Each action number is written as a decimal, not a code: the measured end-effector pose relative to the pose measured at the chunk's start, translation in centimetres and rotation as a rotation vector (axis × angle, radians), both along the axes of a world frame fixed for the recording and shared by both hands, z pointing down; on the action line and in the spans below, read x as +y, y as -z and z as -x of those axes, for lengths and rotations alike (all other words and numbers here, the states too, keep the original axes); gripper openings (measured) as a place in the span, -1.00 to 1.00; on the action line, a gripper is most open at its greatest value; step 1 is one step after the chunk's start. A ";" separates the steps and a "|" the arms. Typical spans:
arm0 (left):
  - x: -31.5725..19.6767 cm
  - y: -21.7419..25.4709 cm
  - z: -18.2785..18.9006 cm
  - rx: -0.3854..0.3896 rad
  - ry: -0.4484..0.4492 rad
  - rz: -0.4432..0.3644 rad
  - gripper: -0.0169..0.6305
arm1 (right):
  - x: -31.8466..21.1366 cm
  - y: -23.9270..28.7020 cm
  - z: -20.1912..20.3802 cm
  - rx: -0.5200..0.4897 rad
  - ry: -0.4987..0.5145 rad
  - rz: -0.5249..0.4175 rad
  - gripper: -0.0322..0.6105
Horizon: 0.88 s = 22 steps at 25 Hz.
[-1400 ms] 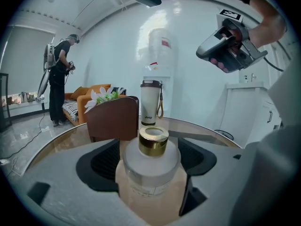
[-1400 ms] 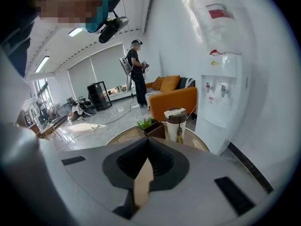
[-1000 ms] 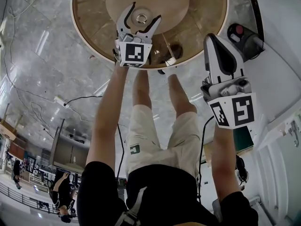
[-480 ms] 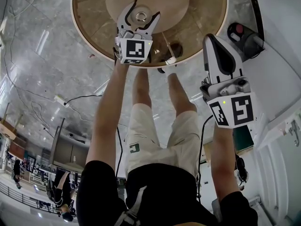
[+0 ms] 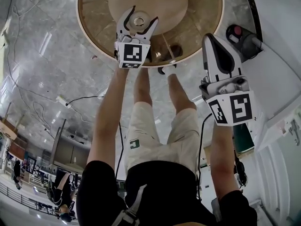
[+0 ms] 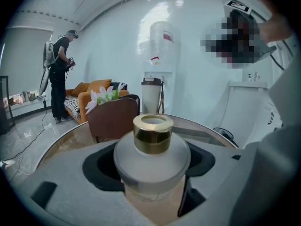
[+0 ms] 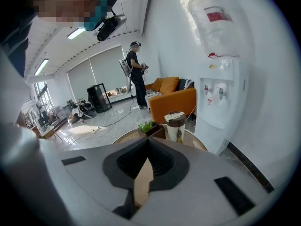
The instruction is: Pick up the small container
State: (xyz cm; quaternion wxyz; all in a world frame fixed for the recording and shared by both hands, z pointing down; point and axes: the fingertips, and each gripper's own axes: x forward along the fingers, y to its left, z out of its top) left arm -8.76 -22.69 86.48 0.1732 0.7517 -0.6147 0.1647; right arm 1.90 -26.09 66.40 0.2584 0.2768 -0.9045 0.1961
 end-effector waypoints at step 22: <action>-4.5 27.6 1.6 0.069 -0.012 -0.062 0.15 | -2.2 20.6 1.0 -0.053 -0.054 -0.157 -0.89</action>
